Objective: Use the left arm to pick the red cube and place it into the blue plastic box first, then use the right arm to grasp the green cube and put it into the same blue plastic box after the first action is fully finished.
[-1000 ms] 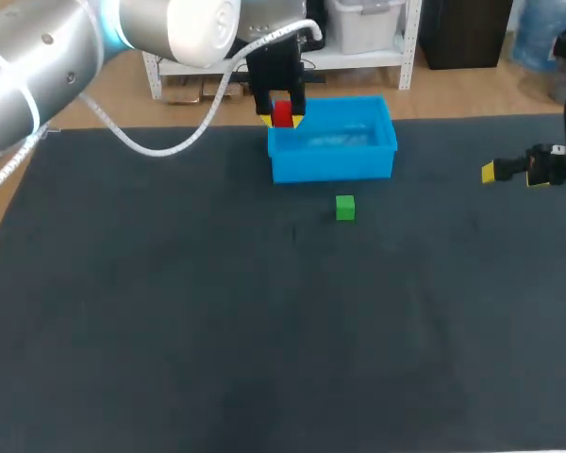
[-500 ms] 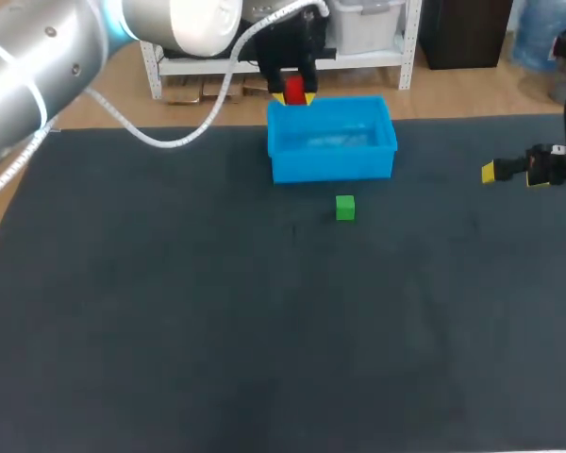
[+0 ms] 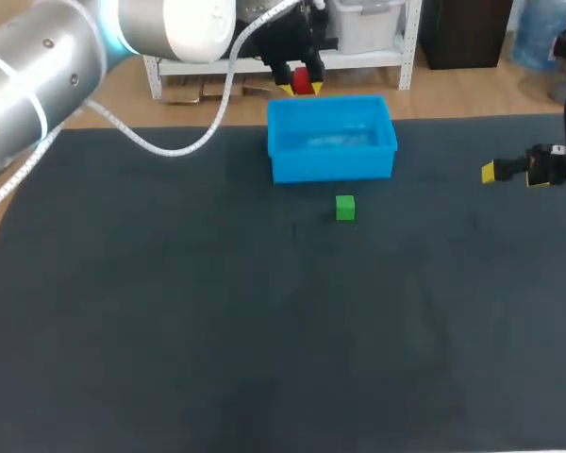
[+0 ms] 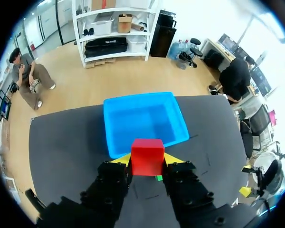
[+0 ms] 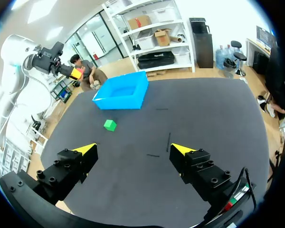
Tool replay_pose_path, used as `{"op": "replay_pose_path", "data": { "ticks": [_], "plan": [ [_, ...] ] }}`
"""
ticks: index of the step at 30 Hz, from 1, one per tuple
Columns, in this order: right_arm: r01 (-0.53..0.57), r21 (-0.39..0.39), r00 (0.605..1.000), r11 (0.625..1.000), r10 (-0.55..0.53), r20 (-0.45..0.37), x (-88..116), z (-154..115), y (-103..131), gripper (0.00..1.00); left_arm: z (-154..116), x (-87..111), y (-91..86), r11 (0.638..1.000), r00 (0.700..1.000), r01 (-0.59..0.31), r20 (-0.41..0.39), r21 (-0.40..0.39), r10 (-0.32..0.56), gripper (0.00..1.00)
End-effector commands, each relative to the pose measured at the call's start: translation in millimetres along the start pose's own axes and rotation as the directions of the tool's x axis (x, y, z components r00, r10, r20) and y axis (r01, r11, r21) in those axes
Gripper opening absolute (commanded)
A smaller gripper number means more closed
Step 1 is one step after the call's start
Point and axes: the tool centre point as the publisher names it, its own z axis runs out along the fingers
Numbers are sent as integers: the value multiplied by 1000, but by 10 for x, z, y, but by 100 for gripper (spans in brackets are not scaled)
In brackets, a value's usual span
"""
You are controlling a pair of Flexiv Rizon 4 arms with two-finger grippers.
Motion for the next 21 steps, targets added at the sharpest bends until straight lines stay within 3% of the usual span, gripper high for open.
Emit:
{"op": "replay_pose_path", "data": {
  "ticks": [1,21],
  "plan": [
    [0,0,1000,1000,0,-1,-2,3,-3,100,46,-38,17,1000,1000,-1,9,17,1,0],
    [0,0,1000,1000,0,-1,-2,3,-3,100,222,-272,35,998,999,17,41,55,-19,0]
  ]
}}
